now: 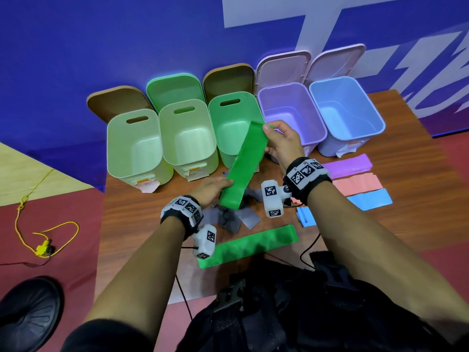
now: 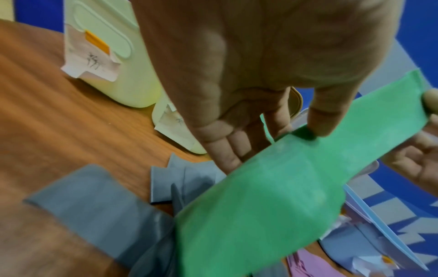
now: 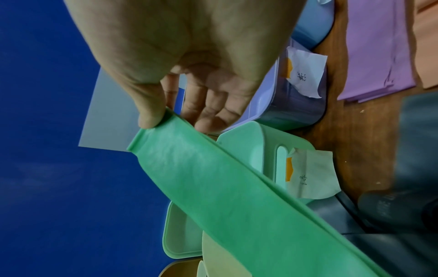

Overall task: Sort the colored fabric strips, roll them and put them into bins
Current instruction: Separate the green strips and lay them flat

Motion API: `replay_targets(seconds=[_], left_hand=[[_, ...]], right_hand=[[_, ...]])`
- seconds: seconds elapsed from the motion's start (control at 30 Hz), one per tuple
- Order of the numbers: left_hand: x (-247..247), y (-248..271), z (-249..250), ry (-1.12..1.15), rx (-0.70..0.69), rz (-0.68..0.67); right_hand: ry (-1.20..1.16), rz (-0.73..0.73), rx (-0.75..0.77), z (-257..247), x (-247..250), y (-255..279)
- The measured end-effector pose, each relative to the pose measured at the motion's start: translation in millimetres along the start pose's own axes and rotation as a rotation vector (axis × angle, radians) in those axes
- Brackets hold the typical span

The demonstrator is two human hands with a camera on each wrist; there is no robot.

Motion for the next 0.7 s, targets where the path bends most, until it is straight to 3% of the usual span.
replay_targets(seconds=[0.17, 0.7], left_hand=[[-2, -2, -2, 0.131, 0.084, 0.061], [-5, -11, -11, -0.062, -0.058, -0.056]], right_hand=[[-0.029, -0.031, -0.006, -2, -1, -1], [-0.002, -0.059, 0.011, -7, -4, 1]])
Point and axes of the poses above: each hand's wrist, its own y-axis away from the middle knuckle, its own x-axis out of the back of the hand, z = x × y, the point moved 2 cm from there along -y, towards the middle knuckle, and after that the axes turned 10 degrees about -y, right-handed, at the moved point
